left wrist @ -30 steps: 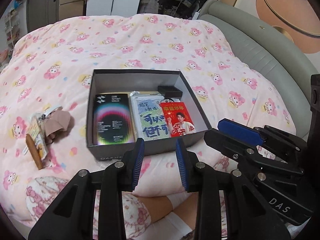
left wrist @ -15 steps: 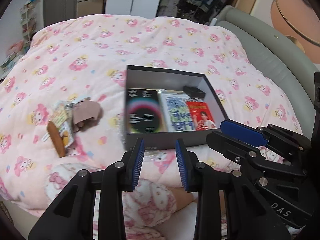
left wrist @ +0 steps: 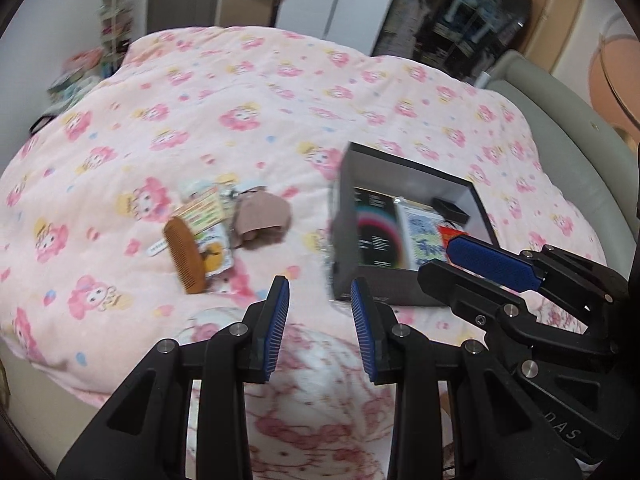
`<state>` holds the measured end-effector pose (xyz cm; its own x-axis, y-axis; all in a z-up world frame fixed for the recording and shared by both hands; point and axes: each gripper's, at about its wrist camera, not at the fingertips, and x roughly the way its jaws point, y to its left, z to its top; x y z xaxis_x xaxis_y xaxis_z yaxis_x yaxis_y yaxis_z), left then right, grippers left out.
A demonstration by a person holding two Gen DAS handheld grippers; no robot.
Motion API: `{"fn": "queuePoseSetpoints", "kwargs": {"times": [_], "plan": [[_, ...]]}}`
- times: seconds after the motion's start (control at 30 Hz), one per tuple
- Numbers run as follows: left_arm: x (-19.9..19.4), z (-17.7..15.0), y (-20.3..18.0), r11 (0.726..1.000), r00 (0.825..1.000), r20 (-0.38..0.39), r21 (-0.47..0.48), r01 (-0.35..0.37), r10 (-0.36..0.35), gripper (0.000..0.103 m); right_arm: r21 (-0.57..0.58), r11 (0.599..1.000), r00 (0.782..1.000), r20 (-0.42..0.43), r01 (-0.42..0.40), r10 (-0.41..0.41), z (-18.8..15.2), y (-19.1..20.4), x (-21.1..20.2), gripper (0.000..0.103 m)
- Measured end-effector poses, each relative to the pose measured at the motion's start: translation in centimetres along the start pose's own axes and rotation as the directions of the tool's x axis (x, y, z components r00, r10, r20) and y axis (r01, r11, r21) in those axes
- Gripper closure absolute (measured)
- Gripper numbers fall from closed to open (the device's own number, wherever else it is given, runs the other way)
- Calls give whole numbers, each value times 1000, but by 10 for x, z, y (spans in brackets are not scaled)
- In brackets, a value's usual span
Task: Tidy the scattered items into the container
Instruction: 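Open the left gripper and withdraw it from the box, then move the left gripper to the wooden comb and grasp it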
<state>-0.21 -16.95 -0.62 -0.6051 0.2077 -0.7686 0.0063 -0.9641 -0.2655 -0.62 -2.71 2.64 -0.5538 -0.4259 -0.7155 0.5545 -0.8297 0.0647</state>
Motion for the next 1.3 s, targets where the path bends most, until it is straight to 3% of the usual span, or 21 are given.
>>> {"fn": "queuePoseSetpoints", "kwargs": {"times": [0.33, 0.57, 0.8, 1.13, 1.3], "plan": [[29, 0, 74, 990, 999, -37, -136, -32, 27, 72, -7, 994, 989, -106, -107, 106, 19, 31, 70, 79], [65, -3, 116, 972, 996, -84, -236, 14, -35, 66, 35, 986, 965, -200, -165, 168, 26, 34, 128, 79], [110, 0, 151, 957, 988, -143, -289, 9, -52, 66, 109, 988, 955, -266, -109, 135, 26, 8, 177, 79], [171, 7, 198, 933, 969, -230, -361, -4, -85, 65, 121, 986, 925, -349, -115, 151, 26, 6, 236, 79], [197, 9, 215, 924, 956, -272, -383, -5, -108, 50, 127, 983, 904, -390, -136, 175, 19, 8, 254, 79]]}}
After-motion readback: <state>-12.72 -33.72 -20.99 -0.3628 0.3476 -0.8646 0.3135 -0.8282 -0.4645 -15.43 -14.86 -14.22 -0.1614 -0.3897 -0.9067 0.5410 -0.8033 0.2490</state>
